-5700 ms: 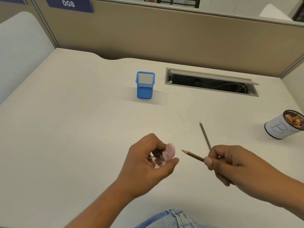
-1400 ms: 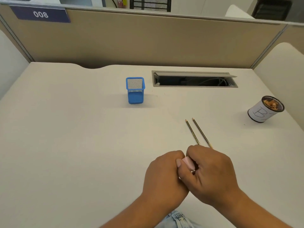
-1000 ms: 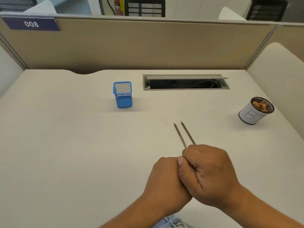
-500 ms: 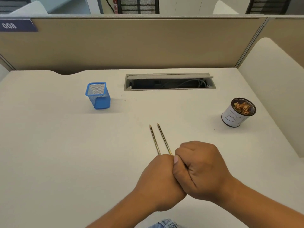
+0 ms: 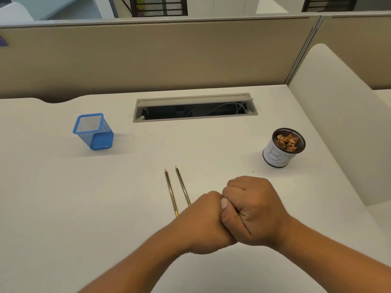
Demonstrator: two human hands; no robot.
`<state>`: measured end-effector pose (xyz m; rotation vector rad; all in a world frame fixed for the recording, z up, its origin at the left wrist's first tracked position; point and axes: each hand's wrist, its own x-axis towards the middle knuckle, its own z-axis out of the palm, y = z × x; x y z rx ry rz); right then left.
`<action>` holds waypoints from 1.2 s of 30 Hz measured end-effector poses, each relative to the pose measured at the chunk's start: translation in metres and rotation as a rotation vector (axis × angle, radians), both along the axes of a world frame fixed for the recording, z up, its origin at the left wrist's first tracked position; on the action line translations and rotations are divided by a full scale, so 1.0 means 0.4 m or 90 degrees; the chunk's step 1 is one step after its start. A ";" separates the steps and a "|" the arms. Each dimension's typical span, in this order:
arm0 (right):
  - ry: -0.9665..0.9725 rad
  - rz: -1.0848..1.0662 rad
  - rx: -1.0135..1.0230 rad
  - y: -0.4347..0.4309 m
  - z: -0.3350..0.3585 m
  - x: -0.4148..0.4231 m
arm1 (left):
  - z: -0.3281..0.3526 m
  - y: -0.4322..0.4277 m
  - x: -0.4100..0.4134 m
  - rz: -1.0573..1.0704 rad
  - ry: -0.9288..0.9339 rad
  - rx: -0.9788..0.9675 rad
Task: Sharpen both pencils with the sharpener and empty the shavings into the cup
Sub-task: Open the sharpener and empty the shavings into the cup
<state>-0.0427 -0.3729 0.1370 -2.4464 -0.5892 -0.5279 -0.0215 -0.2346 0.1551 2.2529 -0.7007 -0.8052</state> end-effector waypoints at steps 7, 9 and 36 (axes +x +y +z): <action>0.091 -0.096 0.118 -0.038 -0.032 0.047 | -0.014 -0.064 0.012 0.171 -0.261 0.134; 0.144 -0.127 0.201 -0.040 -0.045 0.047 | -0.021 -0.052 0.027 0.208 -0.300 0.137; 0.339 -0.277 0.211 -0.015 0.007 0.060 | -0.068 -0.078 0.055 0.266 -0.191 -0.001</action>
